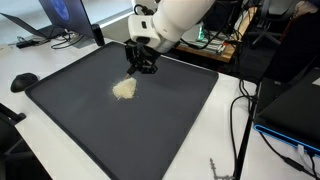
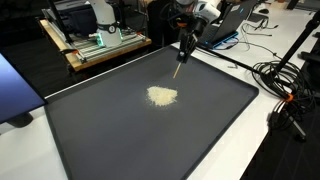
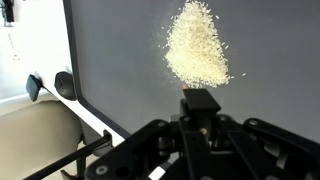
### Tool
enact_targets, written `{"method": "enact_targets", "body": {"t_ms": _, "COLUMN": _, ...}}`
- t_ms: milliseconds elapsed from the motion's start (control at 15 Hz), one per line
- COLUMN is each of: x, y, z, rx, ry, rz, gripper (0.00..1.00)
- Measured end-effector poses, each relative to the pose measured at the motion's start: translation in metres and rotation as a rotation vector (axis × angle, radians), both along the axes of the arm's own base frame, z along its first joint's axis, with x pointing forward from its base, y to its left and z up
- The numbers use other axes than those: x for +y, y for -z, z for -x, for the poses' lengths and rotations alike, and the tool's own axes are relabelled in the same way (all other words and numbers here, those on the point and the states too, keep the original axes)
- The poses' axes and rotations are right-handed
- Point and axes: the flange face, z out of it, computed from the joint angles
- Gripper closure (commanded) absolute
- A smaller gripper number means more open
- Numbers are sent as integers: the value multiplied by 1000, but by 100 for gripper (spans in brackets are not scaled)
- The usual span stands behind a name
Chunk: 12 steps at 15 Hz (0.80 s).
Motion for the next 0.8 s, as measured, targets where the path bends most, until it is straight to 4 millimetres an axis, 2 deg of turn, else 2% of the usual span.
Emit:
{"method": "enact_targets", "body": {"t_ms": 333, "x": 8, "y": 13, "z": 3, "rx": 28, "ry": -5, "rz": 13, "gripper": 97}}
{"method": "enact_targets", "body": {"t_ms": 800, "x": 54, "y": 37, "z": 9, "rx": 93, "ry": -28, "rz": 122, "gripper": 97}}
